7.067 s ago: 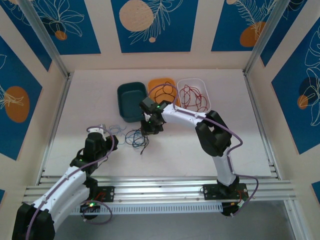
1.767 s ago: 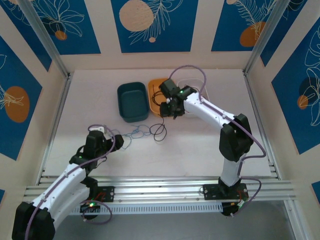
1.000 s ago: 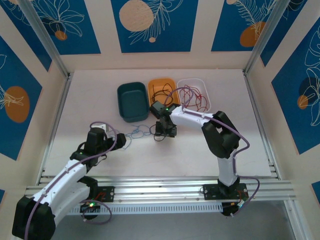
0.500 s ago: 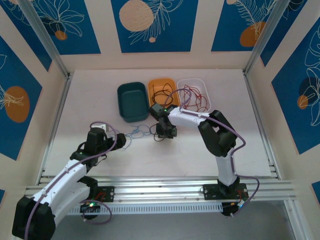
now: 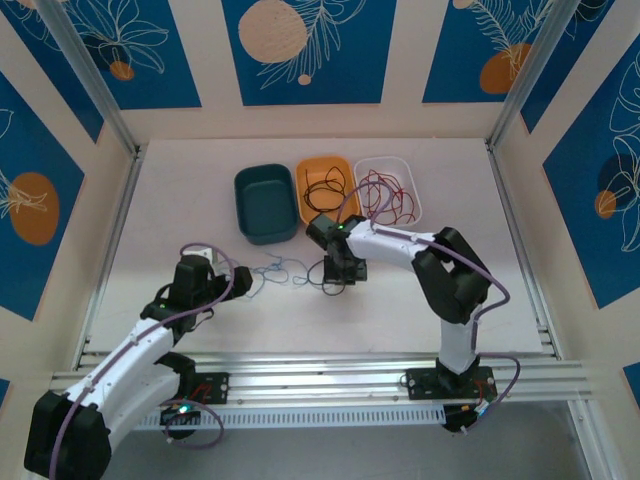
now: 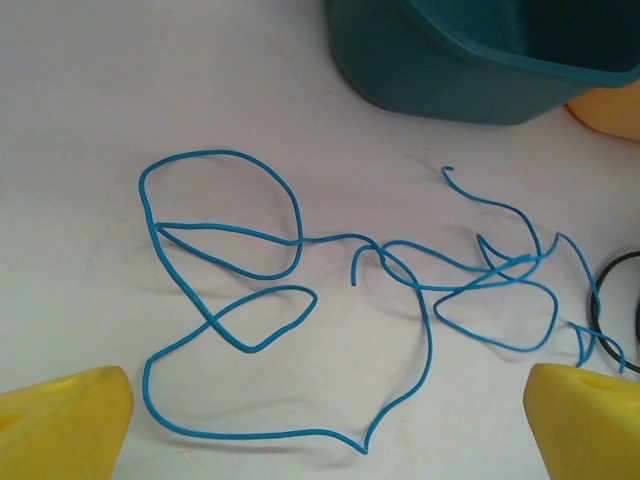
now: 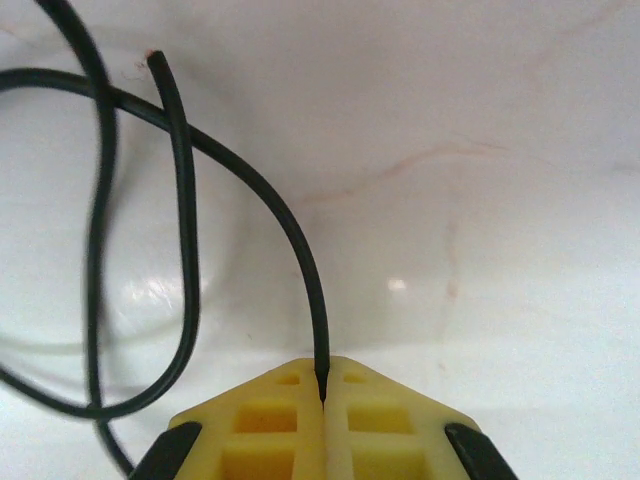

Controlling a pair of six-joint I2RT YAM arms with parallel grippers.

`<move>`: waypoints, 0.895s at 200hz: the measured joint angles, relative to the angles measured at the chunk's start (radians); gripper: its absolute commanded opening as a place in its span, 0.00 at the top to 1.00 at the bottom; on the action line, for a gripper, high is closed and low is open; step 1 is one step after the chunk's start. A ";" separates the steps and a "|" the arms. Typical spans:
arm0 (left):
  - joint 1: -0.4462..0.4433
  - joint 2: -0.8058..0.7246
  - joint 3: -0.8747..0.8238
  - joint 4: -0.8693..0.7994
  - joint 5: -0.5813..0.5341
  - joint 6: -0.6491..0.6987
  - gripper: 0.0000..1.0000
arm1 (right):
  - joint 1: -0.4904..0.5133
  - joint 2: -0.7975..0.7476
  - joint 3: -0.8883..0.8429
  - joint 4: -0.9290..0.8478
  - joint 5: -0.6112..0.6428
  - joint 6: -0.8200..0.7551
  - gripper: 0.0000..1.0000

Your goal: Untangle the cables

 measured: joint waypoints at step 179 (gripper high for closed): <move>-0.003 0.021 0.028 0.172 0.269 0.104 0.01 | 0.036 -0.542 0.031 -0.047 0.145 -0.293 1.00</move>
